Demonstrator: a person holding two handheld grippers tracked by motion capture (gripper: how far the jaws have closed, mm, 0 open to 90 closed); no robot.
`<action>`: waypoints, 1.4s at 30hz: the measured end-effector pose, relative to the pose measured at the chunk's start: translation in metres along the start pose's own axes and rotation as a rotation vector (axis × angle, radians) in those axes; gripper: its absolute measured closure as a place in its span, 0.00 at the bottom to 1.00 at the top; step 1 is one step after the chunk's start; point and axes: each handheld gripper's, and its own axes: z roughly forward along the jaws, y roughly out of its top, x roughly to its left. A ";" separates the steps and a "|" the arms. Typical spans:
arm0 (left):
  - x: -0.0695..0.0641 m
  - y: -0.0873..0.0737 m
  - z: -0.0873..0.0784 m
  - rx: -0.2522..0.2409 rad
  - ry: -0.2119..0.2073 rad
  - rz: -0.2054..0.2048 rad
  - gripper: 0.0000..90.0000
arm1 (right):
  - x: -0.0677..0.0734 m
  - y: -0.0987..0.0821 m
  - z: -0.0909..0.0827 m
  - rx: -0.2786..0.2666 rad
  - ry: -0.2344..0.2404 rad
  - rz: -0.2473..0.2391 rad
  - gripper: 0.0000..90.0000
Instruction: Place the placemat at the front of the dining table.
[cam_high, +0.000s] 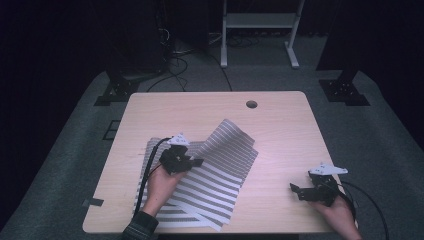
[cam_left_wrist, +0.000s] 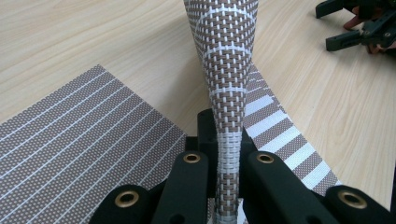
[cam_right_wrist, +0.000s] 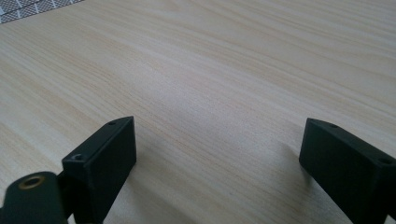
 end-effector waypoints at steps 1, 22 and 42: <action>0.000 0.000 0.001 0.000 0.000 0.000 0.99 | 0.000 0.000 0.000 0.000 0.000 0.000 0.11; -0.012 0.023 0.035 0.005 -0.032 -0.003 0.99 | 0.000 0.000 0.000 0.000 0.000 -0.001 0.11; -0.035 0.045 0.078 0.026 -0.044 0.022 0.99 | 0.000 0.000 0.000 0.000 0.002 -0.002 0.11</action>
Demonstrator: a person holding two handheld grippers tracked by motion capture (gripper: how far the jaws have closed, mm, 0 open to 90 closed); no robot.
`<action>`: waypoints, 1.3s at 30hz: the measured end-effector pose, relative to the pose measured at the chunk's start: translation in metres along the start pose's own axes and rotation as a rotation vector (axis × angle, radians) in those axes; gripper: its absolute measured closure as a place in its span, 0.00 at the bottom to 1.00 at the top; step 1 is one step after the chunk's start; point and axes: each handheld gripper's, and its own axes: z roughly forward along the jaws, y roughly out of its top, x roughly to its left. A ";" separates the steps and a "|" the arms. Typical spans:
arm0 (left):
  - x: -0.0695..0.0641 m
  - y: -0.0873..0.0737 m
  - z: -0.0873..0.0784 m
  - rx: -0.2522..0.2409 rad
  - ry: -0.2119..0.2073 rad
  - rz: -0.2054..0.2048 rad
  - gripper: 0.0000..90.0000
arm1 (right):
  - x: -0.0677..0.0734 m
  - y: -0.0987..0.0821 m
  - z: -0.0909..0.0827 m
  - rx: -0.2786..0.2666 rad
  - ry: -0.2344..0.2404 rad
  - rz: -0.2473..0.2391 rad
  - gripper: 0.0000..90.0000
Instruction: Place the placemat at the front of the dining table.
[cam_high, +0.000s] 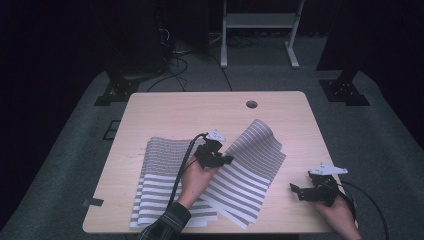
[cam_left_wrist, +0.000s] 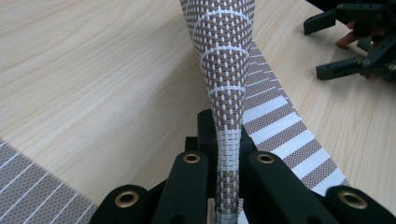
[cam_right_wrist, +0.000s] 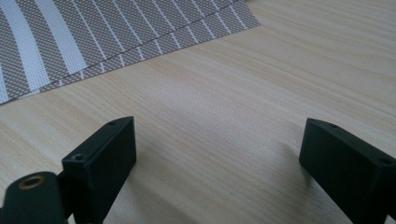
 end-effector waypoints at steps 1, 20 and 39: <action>-0.001 0.001 0.003 -0.008 -0.006 -0.007 0.99 | 0.000 0.000 0.000 0.001 -0.001 -0.001 0.11; -0.014 0.011 0.043 0.018 -0.019 0.008 0.78 | 0.000 0.000 0.000 0.001 0.000 0.001 0.11; -0.001 0.005 0.000 0.004 0.079 0.044 0.19 | 0.000 0.000 0.000 0.000 0.000 0.002 0.11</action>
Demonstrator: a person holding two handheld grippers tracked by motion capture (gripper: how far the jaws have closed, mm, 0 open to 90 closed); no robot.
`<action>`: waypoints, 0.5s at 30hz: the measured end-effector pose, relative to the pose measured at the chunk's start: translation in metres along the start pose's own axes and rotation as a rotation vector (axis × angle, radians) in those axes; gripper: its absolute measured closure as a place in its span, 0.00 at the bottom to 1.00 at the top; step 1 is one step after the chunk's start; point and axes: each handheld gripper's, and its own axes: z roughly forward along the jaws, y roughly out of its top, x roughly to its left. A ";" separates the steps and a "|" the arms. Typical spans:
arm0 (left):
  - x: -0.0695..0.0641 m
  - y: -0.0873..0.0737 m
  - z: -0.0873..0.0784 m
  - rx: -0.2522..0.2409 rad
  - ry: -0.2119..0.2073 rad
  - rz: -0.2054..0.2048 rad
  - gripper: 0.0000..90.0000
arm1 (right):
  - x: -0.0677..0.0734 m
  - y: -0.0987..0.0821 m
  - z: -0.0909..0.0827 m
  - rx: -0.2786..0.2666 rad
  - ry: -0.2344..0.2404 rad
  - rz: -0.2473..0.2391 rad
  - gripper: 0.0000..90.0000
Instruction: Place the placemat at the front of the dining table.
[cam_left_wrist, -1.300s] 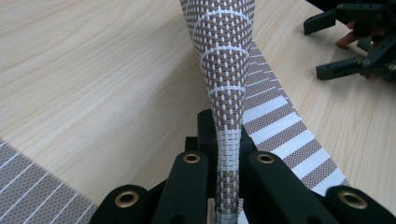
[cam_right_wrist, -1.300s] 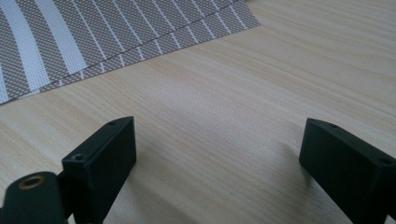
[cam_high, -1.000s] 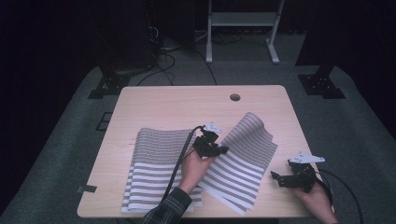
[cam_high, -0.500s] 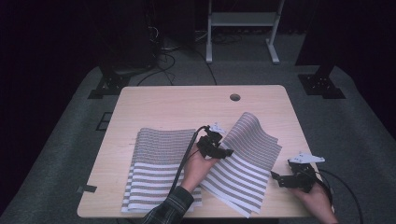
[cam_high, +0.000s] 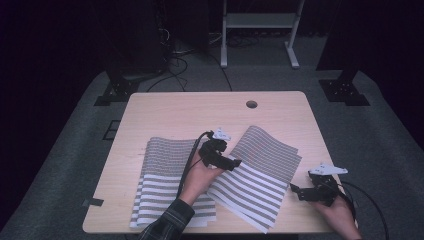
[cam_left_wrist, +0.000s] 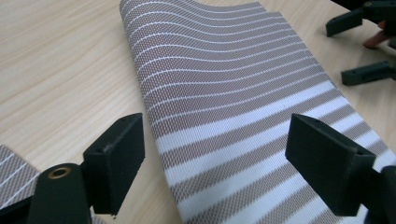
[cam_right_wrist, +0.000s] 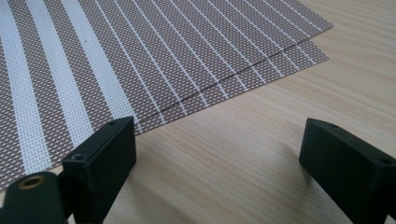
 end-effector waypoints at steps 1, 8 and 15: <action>0.001 -0.001 -0.003 0.004 0.003 0.002 0.17 | 0.000 0.000 0.000 0.000 0.000 -0.001 0.11; 0.008 -0.020 -0.029 0.039 0.006 0.005 0.02 | 0.000 0.000 0.000 0.000 0.000 -0.001 0.11; 0.015 -0.039 -0.058 0.025 0.049 -0.005 0.00 | -0.003 -0.002 -0.003 0.001 0.010 -0.011 0.11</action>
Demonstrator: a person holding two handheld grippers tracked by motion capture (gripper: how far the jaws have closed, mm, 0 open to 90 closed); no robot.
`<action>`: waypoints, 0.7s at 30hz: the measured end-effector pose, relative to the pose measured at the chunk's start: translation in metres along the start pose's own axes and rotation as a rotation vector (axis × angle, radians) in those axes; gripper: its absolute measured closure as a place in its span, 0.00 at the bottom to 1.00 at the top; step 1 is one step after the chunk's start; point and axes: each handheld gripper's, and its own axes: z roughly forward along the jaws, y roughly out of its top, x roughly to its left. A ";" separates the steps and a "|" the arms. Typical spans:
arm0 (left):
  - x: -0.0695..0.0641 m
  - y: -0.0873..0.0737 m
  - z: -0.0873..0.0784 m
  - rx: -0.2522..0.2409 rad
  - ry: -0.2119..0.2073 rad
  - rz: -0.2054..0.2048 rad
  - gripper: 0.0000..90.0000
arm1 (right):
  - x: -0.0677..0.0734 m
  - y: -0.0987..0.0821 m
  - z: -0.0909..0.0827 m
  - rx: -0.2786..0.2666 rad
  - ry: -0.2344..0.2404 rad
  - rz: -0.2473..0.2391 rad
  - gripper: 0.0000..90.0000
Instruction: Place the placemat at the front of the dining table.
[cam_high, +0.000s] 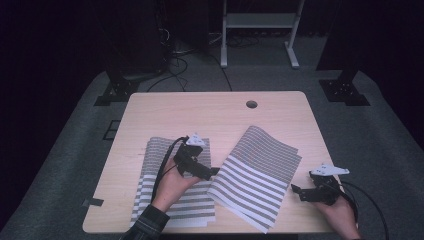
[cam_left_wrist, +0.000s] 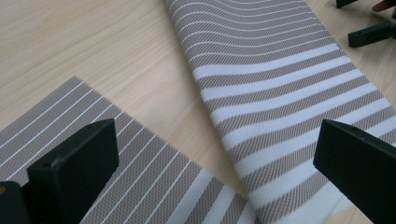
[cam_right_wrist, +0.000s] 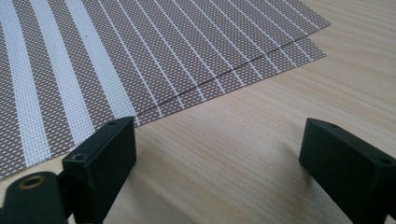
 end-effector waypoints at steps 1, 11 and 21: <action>0.001 -0.003 -0.003 -0.006 0.003 -0.003 0.00 | 0.000 0.000 0.000 0.000 0.000 0.001 0.11; 0.008 -0.043 -0.022 0.000 0.006 0.020 0.00 | -0.001 -0.001 0.000 -0.001 0.002 -0.001 0.11; 0.020 -0.087 -0.032 -0.016 0.042 0.028 0.00 | -0.001 -0.002 -0.002 -0.001 0.008 -0.005 0.12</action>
